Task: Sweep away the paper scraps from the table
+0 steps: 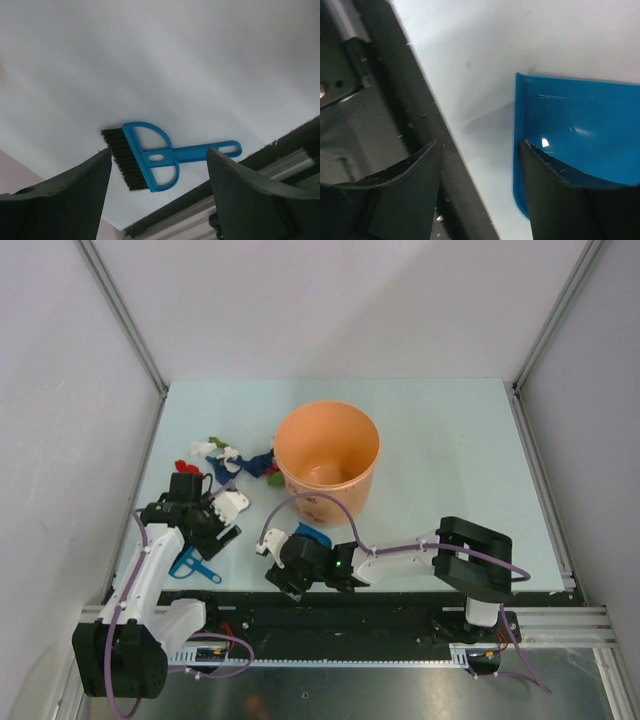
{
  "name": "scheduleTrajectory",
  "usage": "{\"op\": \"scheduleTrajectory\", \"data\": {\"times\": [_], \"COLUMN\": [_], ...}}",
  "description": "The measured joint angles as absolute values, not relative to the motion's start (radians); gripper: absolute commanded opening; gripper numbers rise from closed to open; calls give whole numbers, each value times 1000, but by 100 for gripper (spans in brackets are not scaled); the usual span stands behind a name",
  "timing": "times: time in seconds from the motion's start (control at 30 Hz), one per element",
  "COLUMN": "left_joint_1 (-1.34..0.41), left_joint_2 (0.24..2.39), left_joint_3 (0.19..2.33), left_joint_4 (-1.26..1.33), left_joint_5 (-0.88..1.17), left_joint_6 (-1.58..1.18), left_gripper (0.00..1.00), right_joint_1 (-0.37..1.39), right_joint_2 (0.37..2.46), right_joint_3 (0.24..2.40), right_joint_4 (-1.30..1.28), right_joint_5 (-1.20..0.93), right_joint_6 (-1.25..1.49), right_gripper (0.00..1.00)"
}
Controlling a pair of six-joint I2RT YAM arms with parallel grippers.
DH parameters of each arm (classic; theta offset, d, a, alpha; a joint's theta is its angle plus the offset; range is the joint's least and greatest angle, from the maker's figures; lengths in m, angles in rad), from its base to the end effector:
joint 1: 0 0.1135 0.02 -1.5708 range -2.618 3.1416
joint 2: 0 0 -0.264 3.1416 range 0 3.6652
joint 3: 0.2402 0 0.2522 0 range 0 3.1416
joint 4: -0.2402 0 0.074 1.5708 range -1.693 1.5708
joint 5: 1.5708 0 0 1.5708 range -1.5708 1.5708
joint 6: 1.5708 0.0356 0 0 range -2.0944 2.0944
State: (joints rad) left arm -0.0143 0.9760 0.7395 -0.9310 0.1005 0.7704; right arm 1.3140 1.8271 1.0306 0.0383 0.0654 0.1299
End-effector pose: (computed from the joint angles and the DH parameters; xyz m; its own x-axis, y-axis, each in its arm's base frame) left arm 0.1671 -0.0060 0.2325 -0.6227 0.7019 -0.3459 0.6790 0.7044 0.2071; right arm 0.0989 0.3675 0.1604 -0.2966 -0.6207 -0.7258 -0.9224 0.3830 0.0495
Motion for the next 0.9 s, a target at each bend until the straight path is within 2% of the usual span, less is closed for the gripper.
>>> {"op": "scheduleTrajectory", "data": {"times": [0.13, 0.33, 0.53, 0.73, 0.9], "left_joint_1": [-14, -9, 114, 159, 159], "left_joint_2": [961, 973, 974, 1010, 1059], "left_joint_3": [677, 653, 685, 717, 735], "left_joint_4": [-951, -973, -1009, -1013, -1018], "left_joint_5": [108, 84, 89, 102, 168], "left_joint_6": [950, 1224, 1498, 1772, 1852], "left_gripper": [79, 77, 75, 72, 73], "right_joint_1": [1362, 1393, 1397, 1376, 1314], "right_joint_2": [1763, 1662, 1605, 1437, 1321], "right_joint_3": [1031, 1031, 1026, 898, 796], "right_joint_4": [-7, -35, -65, -38, -2], "right_joint_5": [73, 70, 33, 3, -38], "right_joint_6": [130, 110, 66, 33, 34], "right_gripper": [73, 75, 75, 77, 79]}}
